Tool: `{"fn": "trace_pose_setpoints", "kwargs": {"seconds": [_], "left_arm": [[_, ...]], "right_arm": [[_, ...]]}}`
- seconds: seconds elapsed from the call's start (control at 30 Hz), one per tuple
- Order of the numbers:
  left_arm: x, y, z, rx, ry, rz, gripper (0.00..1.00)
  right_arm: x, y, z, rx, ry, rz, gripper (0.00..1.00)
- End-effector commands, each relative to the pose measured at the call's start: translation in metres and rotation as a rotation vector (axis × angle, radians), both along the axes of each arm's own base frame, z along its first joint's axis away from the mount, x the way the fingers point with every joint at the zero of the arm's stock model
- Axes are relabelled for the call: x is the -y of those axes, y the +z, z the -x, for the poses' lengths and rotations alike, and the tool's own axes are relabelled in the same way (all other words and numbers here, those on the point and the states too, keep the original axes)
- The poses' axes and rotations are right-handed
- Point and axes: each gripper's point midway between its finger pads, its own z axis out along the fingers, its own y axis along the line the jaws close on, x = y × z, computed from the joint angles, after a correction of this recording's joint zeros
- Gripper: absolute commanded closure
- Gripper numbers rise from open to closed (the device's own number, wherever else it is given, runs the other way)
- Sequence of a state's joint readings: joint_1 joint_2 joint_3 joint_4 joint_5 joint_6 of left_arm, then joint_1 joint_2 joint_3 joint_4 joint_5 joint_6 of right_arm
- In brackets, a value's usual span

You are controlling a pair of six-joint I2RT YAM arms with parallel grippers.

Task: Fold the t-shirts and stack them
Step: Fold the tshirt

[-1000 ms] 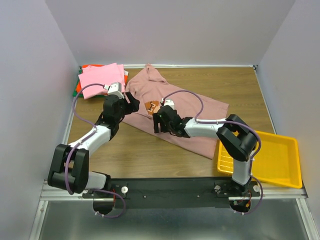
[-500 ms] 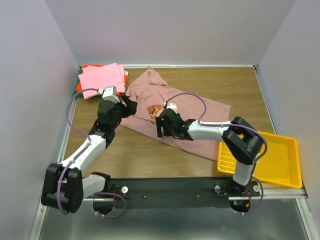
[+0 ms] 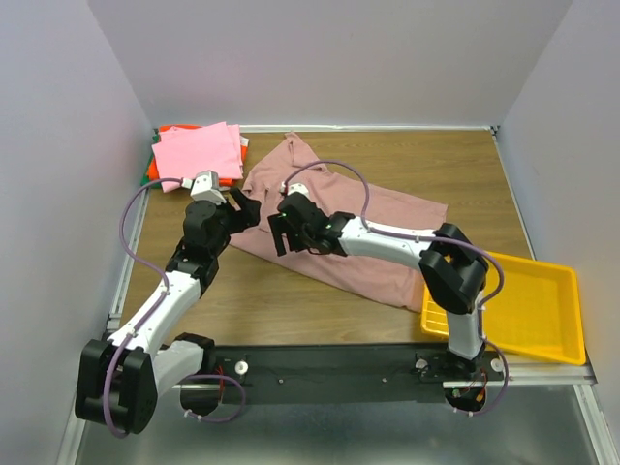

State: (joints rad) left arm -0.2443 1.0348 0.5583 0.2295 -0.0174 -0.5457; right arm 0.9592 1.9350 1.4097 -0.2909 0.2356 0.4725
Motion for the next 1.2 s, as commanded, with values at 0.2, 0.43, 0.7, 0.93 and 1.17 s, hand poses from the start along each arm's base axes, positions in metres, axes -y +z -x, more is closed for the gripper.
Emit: {"fn": "trace_pose_setpoints", "kwargs": {"seconds": [0.2,0.43,0.7,0.93,1.17], "left_arm": [[-0.009,0.004,-0.003,-0.001,0.042,-0.015,0.17],[-0.011,0.008,-0.002,0.008,0.044,-0.015,0.17],[-0.013,0.008,-0.002,0.007,0.051,-0.012,0.16],[-0.016,0.007,-0.001,0.004,0.058,-0.012,0.16],[-0.017,0.006,-0.002,0.000,0.062,-0.013,0.16]], "right_arm": [[-0.044,-0.055,-0.016,-0.021,0.114,0.101,0.12],[-0.040,-0.091,-0.018,-0.046,0.108,0.161,0.12],[-0.029,-0.101,-0.010,-0.070,0.095,0.184,0.16],[-0.017,-0.108,0.002,-0.099,0.097,0.201,0.27],[-0.004,-0.124,0.034,-0.137,0.111,0.236,0.28]]}}
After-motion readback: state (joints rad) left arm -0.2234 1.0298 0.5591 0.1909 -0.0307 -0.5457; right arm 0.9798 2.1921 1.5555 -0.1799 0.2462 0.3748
